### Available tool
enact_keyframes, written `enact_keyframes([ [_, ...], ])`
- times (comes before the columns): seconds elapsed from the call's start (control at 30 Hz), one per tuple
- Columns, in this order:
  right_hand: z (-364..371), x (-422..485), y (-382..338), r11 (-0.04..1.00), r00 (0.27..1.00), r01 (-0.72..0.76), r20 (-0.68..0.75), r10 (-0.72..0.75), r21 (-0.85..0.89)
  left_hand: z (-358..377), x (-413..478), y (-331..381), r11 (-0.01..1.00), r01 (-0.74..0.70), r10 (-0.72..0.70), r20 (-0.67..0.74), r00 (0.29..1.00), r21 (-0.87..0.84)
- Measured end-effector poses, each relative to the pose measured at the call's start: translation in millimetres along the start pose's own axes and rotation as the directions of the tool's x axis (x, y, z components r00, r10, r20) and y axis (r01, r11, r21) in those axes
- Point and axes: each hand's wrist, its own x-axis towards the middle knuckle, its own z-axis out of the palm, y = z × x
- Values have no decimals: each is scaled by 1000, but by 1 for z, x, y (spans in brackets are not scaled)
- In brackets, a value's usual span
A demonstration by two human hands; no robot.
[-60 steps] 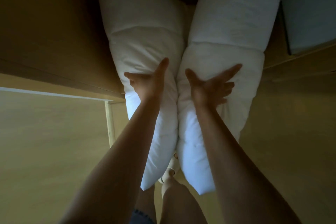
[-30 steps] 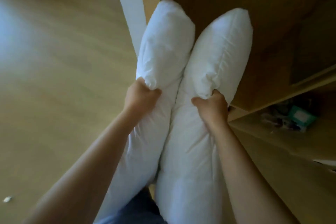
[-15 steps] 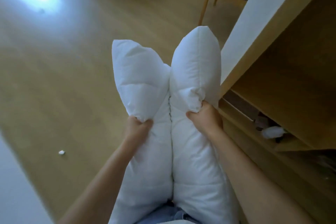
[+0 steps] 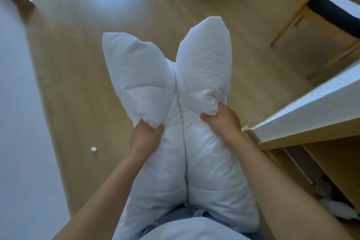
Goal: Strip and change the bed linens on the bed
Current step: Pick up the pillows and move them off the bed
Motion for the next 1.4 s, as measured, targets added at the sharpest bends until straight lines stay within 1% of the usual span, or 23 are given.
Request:
enact_keyframes([
  [0.13,-5,95,-23,999,995,25,99,-27,20,15,75,42,998,59,-59,-26,998,3],
  [0.23,-23,176,-53,997,980,80,182,-74,-21,21,136,82,995,103,-103,-54,993,-13],
  [0.37,-53,268,-96,989,969,128,222,-109,-71,24,214,141,988,133,-142,-114,983,-85],
  [0.53,-98,382,-147,978,972,178,172,-158,-105,38,317,219,986,84,-100,-110,989,-146],
  [0.63,-117,448,-167,981,977,174,136,-161,-89,54,383,261,984,54,-71,-94,993,-172],
  [0.73,-134,519,-184,992,988,122,103,-119,-28,73,460,306,979,33,-45,-53,998,-202],
  [0.83,-161,603,-214,997,995,67,67,-69,29,90,548,368,972,12,-8,15,1000,-235],
  [0.97,-204,700,-244,996,999,-18,36,15,84,120,640,459,961,14,27,147,989,-275],
  [1.07,-236,767,-251,992,997,-70,19,69,101,149,695,516,976,33,12,201,979,-217],
  [1.13,-257,814,-251,988,996,-87,17,85,130,171,733,554,976,38,10,219,976,-215],
  [1.23,-286,891,-247,973,995,-100,11,100,208,210,792,614,975,5,49,233,971,-224],
  [1.33,-325,982,-250,958,997,-68,-13,75,277,248,849,679,956,41,28,231,973,-291],
  [1.4,-358,1040,-258,958,998,-56,15,54,282,267,881,721,943,76,-2,222,975,-325],
])
